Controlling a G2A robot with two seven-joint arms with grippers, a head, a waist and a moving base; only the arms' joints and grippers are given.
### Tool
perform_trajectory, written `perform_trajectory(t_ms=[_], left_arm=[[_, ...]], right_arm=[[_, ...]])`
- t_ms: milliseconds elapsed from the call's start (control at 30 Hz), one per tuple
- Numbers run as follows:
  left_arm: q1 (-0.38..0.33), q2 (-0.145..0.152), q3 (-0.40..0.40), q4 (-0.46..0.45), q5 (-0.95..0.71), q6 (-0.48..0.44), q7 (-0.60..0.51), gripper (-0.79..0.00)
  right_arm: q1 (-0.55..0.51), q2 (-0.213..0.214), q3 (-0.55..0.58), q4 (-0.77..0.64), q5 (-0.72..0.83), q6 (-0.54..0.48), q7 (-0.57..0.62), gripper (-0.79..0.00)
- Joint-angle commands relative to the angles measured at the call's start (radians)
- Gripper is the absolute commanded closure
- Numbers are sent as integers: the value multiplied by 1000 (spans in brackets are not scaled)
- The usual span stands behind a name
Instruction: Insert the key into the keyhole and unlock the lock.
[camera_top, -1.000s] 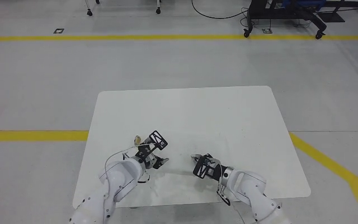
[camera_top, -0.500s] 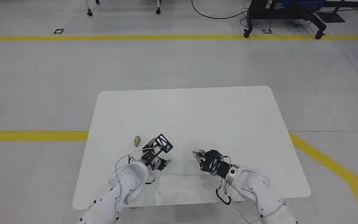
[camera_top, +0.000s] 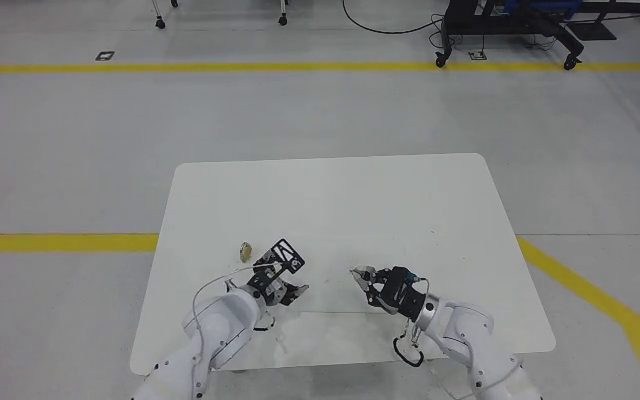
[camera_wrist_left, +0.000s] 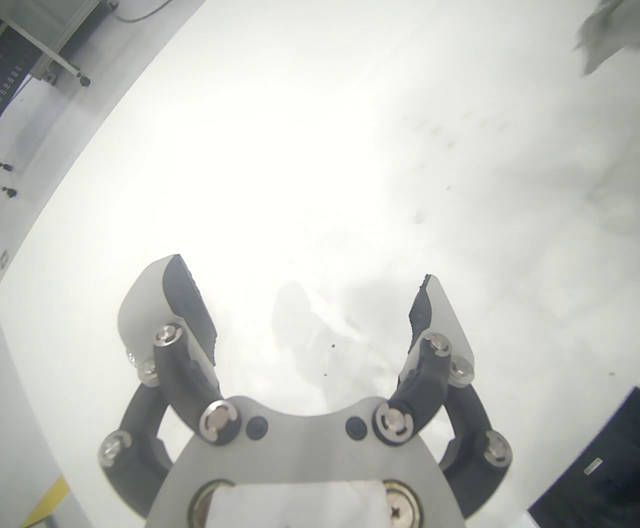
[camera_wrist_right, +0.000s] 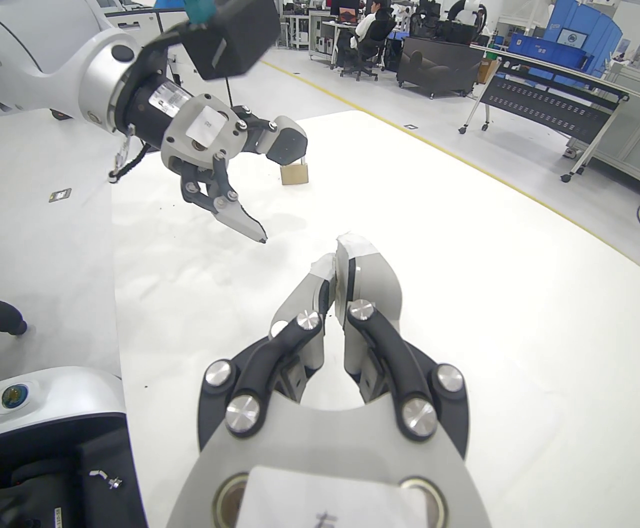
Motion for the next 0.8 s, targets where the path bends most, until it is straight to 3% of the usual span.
perform_trajectory(t_ms=[0, 167, 233, 267, 367, 567, 633, 767], left_arm=[[38, 15, -88, -13, -184, -146, 65, -785], [62, 56, -285, 32, -589, -527, -23, -785], [56, 73, -314, 82, -769, -686, -88, -785], [46, 82, -306, 103, -859, -716, -133, -785], [-10, 111, -247, 139, -1068, -716, -299, -763], [-133, 146, -49, 249, -1118, -716, -299, -613], [-179, 150, 4, 286, -1142, -716, -299, -511], [-247, 148, 70, 328, -1127, -716, -291, -477]], right_arm=[[-9, 0, -3, -14, 3, 8, -12, 0], [-27, 3, -1, -15, 46, -50, -63, 0], [-18, 5, -4, -3, 74, -96, -56, 0], [-11, 5, -8, 3, 91, -113, -47, 0], [18, 2, -27, 28, 146, -161, -11, 0], [59, 1, -47, 67, 233, -226, 36, 0], [66, 2, -47, 73, 254, -241, 46, 0], [76, 4, -48, 91, 309, -290, 55, 0]])
